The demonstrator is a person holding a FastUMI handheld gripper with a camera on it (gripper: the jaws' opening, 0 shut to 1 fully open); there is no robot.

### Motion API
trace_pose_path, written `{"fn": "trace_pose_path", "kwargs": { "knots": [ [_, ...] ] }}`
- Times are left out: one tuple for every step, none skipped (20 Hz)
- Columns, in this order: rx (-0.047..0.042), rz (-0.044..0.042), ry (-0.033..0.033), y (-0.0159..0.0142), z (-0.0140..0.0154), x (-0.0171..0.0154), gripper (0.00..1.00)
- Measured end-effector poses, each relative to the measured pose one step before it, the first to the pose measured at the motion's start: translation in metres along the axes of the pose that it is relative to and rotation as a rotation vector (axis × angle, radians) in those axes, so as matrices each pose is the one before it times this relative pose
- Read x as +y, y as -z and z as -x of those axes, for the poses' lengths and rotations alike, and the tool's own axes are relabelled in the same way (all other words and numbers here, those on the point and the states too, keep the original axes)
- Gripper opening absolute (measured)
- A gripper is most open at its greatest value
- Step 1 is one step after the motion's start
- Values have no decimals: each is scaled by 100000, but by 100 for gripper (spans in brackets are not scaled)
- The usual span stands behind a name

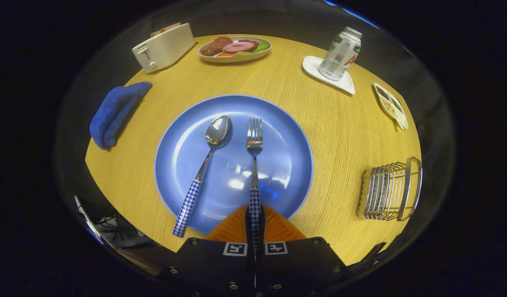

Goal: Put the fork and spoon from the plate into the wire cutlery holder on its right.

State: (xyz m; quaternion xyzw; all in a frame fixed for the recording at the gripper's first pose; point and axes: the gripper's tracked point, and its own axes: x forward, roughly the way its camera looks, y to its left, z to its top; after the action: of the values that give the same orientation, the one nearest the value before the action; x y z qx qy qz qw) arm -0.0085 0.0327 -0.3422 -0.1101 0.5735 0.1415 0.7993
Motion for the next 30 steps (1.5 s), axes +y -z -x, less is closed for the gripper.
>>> {"fn": "trace_pose_path", "kwargs": {
  "knots": [
    [2246, 3949, -522, 264, 686, -443, 1],
    [2115, 3935, -289, 349, 587, -411, 1],
    [1360, 4331, 1113, 152, 633, -644, 1],
    [1293, 4662, 2437, 325, 459, -891, 1],
    [1119, 5210, 2420, 280, 582, -844, 1],
    [620, 4599, 1986, 326, 327, -663, 1],
    [203, 2934, 1230, 241, 509, -454, 1],
    [1092, 2703, 451, 493, 443, -261, 1],
    [597, 2559, 458, 327, 454, -382, 1],
    [712, 3421, 993, 310, 455, -533, 1],
    [87, 4217, 1571, 231, 571, -683, 1],
    [502, 2809, 1043, 368, 572, -620, 1],
    [1102, 1830, -180, 595, 607, -440, 1],
    [1755, 1003, -72, 729, 569, -457, 1],
    [2733, 1016, 269, 804, 636, -659, 2],
    [2743, -39, -189, 957, 629, -631, 2],
    [2170, -1043, -125, 764, 704, -766, 1],
    [1707, -1233, -693, 745, 516, -681, 1],
    [946, -611, 111, 646, 687, -812, 1],
    [805, -71, 972, 630, 619, -962, 1],
    [1477, -464, 582, 665, 548, -871, 1],
    [1109, -833, -1, 676, 374, -693, 1],
    [1047, -592, -422, 576, 447, -497, 1],
    [1094, -432, 23, 661, 436, -597, 1],
    [1267, 278, 307, 684, 514, -500, 1],
    [1167, 246, -88, 607, 291, -511, 1],
    [1272, 42, 122, 448, 298, -429, 1],
    [705, -99, 89, 561, 215, -409, 1],
    [744, -434, -13, 383, 229, -337, 1],
    [1012, -365, -95, 430, 10, -360, 1]
  ]
}}
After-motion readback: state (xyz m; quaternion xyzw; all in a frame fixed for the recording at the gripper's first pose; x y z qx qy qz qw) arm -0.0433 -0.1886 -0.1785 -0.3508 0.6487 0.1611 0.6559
